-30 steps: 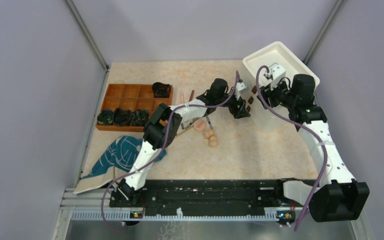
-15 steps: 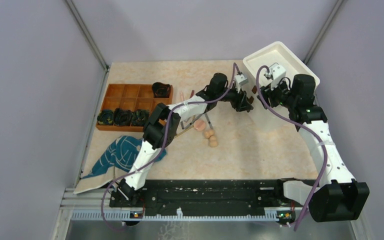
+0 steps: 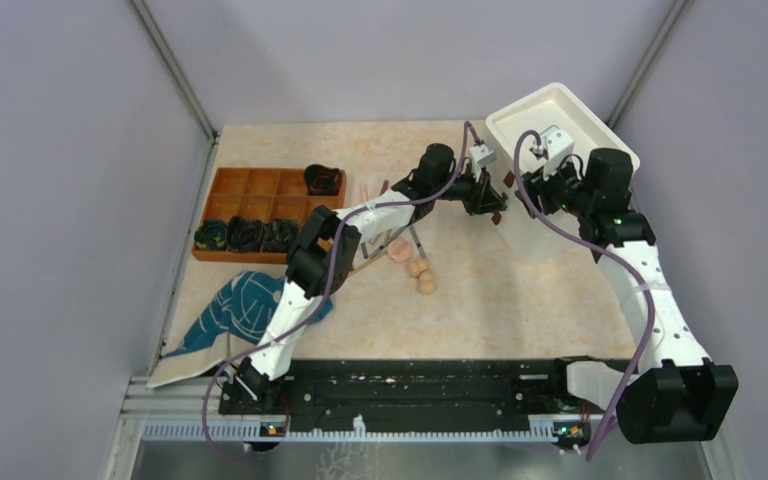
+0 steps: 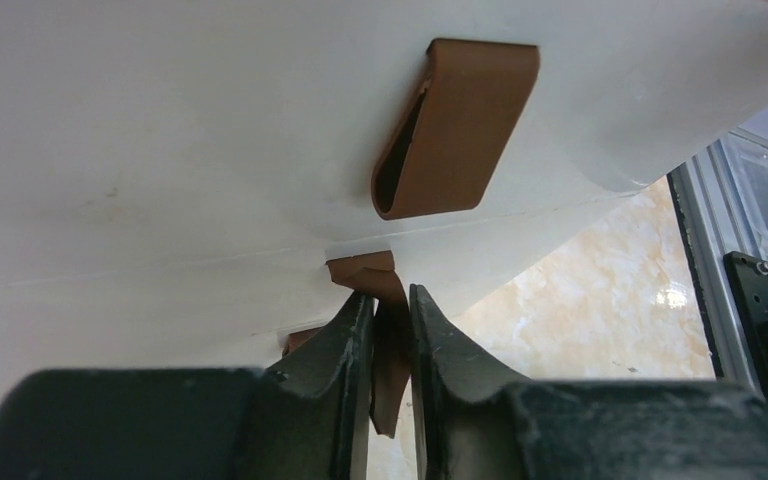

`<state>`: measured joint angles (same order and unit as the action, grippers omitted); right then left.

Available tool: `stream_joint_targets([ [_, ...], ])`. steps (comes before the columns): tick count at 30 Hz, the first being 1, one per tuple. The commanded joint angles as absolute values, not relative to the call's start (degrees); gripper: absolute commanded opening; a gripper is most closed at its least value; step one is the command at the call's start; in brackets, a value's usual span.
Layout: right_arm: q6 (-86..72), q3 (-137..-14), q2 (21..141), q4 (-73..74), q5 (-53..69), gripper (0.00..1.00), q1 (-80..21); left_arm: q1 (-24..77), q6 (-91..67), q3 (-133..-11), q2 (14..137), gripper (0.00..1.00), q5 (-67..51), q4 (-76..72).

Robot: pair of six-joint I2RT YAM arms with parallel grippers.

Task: Organize the makeup
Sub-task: Open the drawer in the storage box, then pick up the makeup tool from the center of the board.

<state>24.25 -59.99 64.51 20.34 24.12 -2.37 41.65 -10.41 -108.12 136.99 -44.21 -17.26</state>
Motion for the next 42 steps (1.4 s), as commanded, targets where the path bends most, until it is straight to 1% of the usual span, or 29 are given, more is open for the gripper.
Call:
stream_joint_targets([
  [1, 23.7, -58.9, 64.6, 23.9, 24.7, 0.58, -1.8, 42.0, -12.0, -110.8, 135.8, 0.21, -48.2, -22.2],
  [4, 23.7, -58.9, 64.5, 23.9, 24.9, 0.58, -1.6, 42.0, -12.4, -110.5, 135.5, 0.14, -48.9, -21.6],
  [6, 23.7, -58.9, 64.4, 23.9, 25.1, 0.58, -1.3, 41.9, -12.0, -110.1, 134.9, 0.04, -49.5, -20.7],
  [7, 23.7, -58.8, 64.4, 24.0, 25.1, 0.58, -1.3, 41.8, -11.7, -109.7, 134.5, 0.0, -49.8, -20.2],
  [14, 23.7, -58.9, 64.7, 23.6, 23.7, 0.58, -1.1, 41.1, -8.7, -103.6, 129.7, 0.0, -49.7, -16.7],
  [19, 23.5, -59.0, 64.6, 23.5, 22.6, 0.57, -0.8, 41.0, -2.0, -96.7, 124.6, 0.0, -48.5, -11.7],
  [27, 23.5, -59.2, 64.4, 23.6, 22.8, 0.56, -0.4, 40.8, 8.5, -78.1, 112.0, 0.0, -44.3, -11.0],
  [28, 23.5, -59.2, 64.4, 23.6, 22.8, 0.56, -0.4, 40.8, 9.1, -76.5, 110.8, 0.03, -43.8, -11.1],
  [29, 23.5, -59.3, 64.4, 23.7, 22.9, 0.56, -0.4, 40.7, 9.4, -75.1, 109.6, 0.11, -43.1, -11.4],
  [33, 23.4, -59.3, 64.2, 23.9, 23.5, 0.56, -0.4, 40.6, 10.5, -71.2, 106.1, 0.59, -39.6, -11.9],
  [35, 23.4, -59.3, 64.1, 23.9, 24.1, 0.56, -0.4, 40.5, 11.8, -69.7, 104.3, 0.75, -38.0, -11.7],
  [36, 23.4, -59.3, 64.0, 23.9, 24.3, 0.56, -0.4, 40.2, 12.5, -69.1, 103.2, 0.82, -37.4, -11.1],
  [37, 23.5, -59.3, 64.0, 23.9, 24.5, 0.56, -0.4, 40.0, 13.5, -68.5, 102.2, 0.91, -36.9, -10.7],
  [38, 23.5, -59.3, 63.9, 23.9, 24.7, 0.57, -0.4, 39.8, 14.5, -67.7, 101.1, 0.98, -36.7, -10.5],
  [42, 23.9, -59.2, 63.3, 23.7, 25.0, 0.58, -0.4, 38.6, 19.3, -63.0, 96.2, 0.99, -36.2, -10.3],
])
